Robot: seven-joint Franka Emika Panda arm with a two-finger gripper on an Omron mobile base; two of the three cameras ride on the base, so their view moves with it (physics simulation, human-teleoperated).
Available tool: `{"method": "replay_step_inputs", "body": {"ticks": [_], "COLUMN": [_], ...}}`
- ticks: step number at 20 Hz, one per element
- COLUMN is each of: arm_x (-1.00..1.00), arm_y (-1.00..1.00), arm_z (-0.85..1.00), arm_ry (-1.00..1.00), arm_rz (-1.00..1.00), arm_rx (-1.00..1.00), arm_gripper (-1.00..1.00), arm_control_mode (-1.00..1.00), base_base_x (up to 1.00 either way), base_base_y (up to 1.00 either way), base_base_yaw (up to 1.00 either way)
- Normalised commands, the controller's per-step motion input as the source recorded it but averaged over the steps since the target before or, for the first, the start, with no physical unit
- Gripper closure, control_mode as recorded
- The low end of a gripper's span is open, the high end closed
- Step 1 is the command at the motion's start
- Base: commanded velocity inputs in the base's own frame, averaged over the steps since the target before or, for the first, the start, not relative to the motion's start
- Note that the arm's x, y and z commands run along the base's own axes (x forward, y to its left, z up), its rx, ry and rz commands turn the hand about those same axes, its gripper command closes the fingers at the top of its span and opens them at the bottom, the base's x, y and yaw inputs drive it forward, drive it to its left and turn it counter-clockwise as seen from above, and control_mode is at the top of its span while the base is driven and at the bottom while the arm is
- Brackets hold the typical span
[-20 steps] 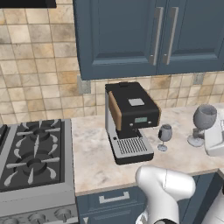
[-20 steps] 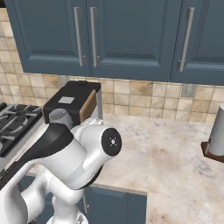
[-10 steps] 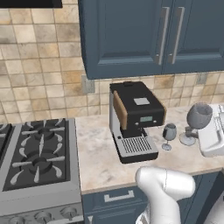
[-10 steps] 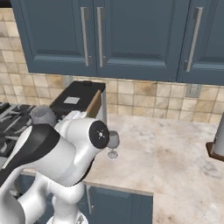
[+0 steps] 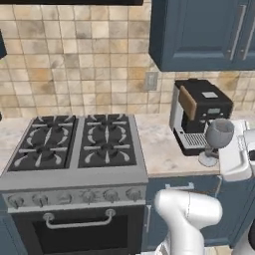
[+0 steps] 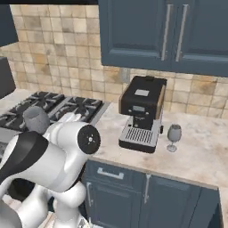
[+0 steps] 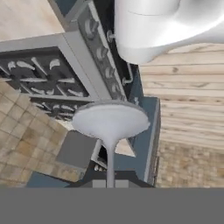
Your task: Retrieve the wine glasses from the counter and place one next to each plate.
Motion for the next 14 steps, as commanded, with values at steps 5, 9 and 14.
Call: {"method": "replay_step_inputs", "body": {"ticks": [5,9,14], "arm_x": [0.0,0.0,0.0], "arm_y": [0.0,0.0,0.0], "arm_z": [0.0,0.0,0.0], "arm_ry": [0.0,0.0,0.0], "arm_rz": [0.0,0.0,0.0], "arm_rx": [0.0,0.0,0.0], "arm_gripper": [1.0,1.0,1.0], "arm_control_mode": [1.0,1.0,1.0], "base_base_x": [0.0,0.0,0.0], "base_base_y": [0.11,0.0,0.0], "base_base_yaw": [0.86,0.99,1.0]}}
